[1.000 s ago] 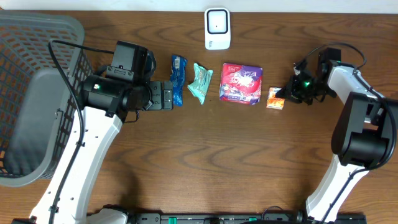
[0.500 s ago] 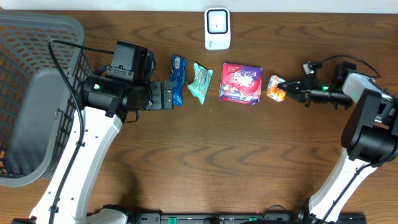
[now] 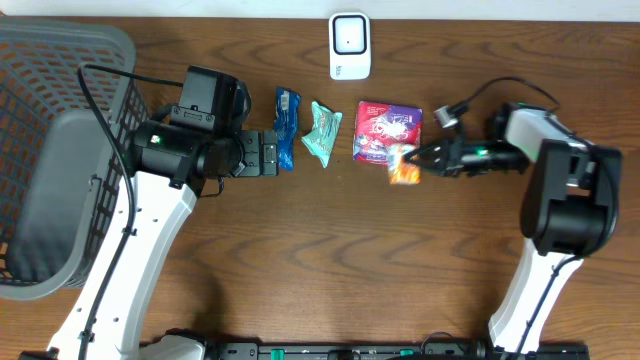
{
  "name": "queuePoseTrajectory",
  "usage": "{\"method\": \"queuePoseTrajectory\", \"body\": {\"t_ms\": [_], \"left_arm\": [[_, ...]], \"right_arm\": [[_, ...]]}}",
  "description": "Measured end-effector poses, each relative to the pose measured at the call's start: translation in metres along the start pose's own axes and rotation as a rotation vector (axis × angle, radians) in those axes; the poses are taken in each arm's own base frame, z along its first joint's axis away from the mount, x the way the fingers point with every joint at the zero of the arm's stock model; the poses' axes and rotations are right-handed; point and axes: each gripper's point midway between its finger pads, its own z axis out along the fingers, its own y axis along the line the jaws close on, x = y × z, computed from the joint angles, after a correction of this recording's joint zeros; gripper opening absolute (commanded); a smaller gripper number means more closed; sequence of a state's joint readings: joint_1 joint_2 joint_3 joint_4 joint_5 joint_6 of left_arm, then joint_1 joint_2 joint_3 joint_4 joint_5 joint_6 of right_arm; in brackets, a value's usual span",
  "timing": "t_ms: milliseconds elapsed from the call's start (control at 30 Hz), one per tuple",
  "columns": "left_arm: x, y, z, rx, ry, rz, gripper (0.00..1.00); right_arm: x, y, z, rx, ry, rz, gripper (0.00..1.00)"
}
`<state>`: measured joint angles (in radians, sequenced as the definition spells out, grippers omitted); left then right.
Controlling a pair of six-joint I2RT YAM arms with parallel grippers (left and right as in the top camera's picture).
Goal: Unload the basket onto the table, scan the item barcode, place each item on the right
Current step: 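Lift the orange box up to the white scanner with the right gripper, then carry the orange box to the far right corner and release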
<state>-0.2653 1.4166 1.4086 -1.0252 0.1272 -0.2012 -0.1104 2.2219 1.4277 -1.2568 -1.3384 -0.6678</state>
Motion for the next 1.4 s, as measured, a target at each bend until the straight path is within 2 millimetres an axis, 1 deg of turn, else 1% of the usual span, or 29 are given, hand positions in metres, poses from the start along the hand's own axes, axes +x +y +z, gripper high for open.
{"method": "queuePoseTrajectory", "body": {"t_ms": [67,133,200,333,500,567,633,733,800,867,967,1100,1167,1200,1267,1300,1400], "left_arm": [[0.0,0.0,0.0,0.0,0.0,0.0,0.98],[0.0,0.0,0.0,0.0,0.0,0.0,0.98],[0.0,0.0,0.0,0.0,0.0,0.0,0.98],[0.0,0.0,0.0,0.0,0.0,0.0,0.98],[0.0,0.0,0.0,0.0,0.0,0.0,0.98],[0.0,0.0,0.0,0.0,0.0,-0.001,0.98],[0.0,0.0,0.0,0.0,0.0,0.0,0.98],[0.0,0.0,0.0,0.0,0.0,-0.001,0.98],[0.0,0.0,0.0,0.0,0.0,0.0,0.97],[0.0,0.0,0.0,0.0,0.0,0.0,0.98],[0.0,0.0,0.0,0.0,0.0,0.0,0.98],[0.0,0.0,0.0,0.0,0.0,0.0,0.98],[0.0,0.0,0.0,0.0,0.0,0.0,0.98],[0.0,0.0,0.0,0.0,0.001,0.0,0.98],[0.0,0.0,0.0,0.0,0.0,0.0,0.98],[0.0,0.0,0.0,0.0,0.0,0.0,0.98],[0.0,0.0,0.0,0.0,0.0,0.0,0.98]], "right_arm": [[0.012,0.004,0.014,0.006,0.068,-0.049,0.01],[0.018,0.008,0.024,0.017,0.121,-0.103,0.01],[0.018,0.012,0.026,0.03,0.153,-0.138,0.01],[0.008,0.021,0.025,0.062,0.189,-0.209,0.01],[-0.016,0.032,0.02,0.115,0.191,-0.276,0.01],[-0.03,0.032,0.017,0.166,0.184,-0.289,0.01],[-0.05,0.026,0.013,0.259,0.167,-0.286,0.01],[-0.089,0.015,0.009,0.478,0.114,-0.247,0.01],[-0.113,0.017,0.009,0.614,0.063,-0.232,0.01],[-0.141,0.026,0.011,0.742,-0.02,-0.253,0.01],[-0.188,0.05,0.013,0.908,-0.196,-0.319,0.01],[-0.235,0.079,0.015,1.101,-0.448,-0.415,0.01],[-0.242,0.083,0.017,1.166,-0.508,-0.436,0.01],[-0.25,0.088,0.02,1.19,-0.555,-0.464,0.01],[-0.258,0.088,0.027,1.227,-0.605,-0.491,0.01],[-0.26,0.084,0.031,1.247,-0.614,-0.497,0.01],[-0.263,0.055,0.048,1.293,-0.607,-0.497,0.01]]}}
